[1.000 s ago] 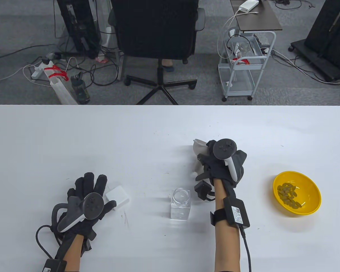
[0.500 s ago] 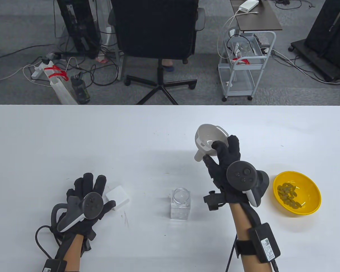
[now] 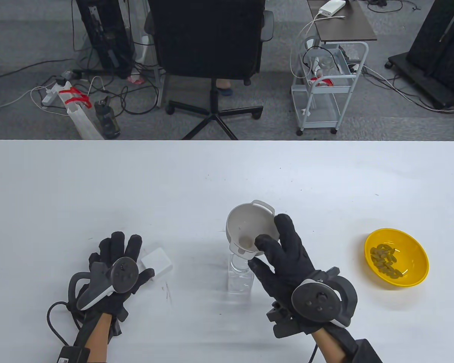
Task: Transfer raisins through funnel into coffee jar
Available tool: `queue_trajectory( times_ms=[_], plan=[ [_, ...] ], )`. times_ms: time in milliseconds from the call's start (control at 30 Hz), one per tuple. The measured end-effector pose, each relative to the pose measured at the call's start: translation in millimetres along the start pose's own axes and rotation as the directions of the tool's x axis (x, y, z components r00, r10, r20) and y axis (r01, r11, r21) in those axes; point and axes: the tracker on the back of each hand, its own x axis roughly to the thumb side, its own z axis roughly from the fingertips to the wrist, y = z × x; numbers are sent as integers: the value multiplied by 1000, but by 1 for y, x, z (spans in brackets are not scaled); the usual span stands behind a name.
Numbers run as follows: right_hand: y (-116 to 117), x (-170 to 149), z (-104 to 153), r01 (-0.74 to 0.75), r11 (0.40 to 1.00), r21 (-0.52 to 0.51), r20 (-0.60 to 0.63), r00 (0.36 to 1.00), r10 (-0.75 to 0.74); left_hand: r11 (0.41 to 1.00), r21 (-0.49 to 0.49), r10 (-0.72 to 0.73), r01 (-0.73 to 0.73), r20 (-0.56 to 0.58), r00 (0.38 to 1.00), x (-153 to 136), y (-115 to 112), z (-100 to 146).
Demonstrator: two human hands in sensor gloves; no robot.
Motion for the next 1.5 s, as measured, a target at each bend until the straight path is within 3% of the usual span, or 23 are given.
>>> queue_trajectory(
  times_ms=[800,1233,1500],
  plan=[
    [47,-8,18,-157,979,127,44,987,152,1000,-1,6,-6,-1,1000,-1,0,0],
    [44,-9,23,-178,974,139,34,984,175,1000,-5,9,-9,-3,1000,-1,-1,0],
    [29,-8,30,-206,951,233,45,979,201,1000,-10,13,-13,-3,1000,-2,-1,0]
  ],
)
